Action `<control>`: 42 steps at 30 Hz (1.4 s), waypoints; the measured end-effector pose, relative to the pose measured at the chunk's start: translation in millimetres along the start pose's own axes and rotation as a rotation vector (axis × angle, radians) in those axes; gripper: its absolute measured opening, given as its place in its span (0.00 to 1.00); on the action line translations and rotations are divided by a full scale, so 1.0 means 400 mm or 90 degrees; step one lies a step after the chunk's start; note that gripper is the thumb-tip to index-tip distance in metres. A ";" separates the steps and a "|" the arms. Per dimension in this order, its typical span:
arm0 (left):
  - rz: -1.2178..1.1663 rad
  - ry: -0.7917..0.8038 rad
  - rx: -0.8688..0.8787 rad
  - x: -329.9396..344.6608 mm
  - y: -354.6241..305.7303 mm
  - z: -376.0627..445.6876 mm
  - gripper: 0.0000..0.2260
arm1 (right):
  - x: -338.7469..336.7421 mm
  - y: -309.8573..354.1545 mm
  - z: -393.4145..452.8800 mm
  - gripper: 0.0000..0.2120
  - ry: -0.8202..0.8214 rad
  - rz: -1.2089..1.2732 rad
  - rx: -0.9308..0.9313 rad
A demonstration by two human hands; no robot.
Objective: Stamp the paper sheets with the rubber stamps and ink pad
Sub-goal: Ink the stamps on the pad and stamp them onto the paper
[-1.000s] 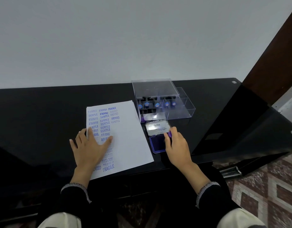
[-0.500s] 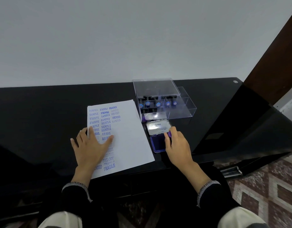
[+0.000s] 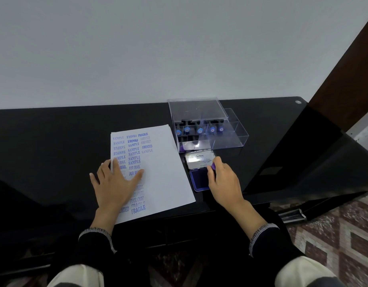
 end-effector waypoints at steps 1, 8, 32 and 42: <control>-0.001 -0.001 0.000 -0.001 0.000 0.000 0.44 | 0.000 -0.003 0.007 0.07 0.015 0.004 0.006; -0.010 -0.003 -0.001 -0.005 -0.003 -0.003 0.43 | 0.000 0.000 0.018 0.07 0.013 0.015 0.008; -0.009 -0.004 0.001 -0.003 -0.003 -0.002 0.43 | 0.002 -0.006 0.043 0.07 0.038 0.030 0.021; -0.008 -0.006 -0.002 -0.003 -0.002 -0.002 0.43 | -0.001 0.015 -0.019 0.05 -0.051 0.050 0.017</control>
Point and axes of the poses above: each hand's wrist, its own z-axis towards the middle knuckle, its own x-axis out of the palm, y = z × x, the point moved 2 cm from there along z, towards the middle knuckle, and after that the axes turned 7 degrees about z, right-handed, at the moved point
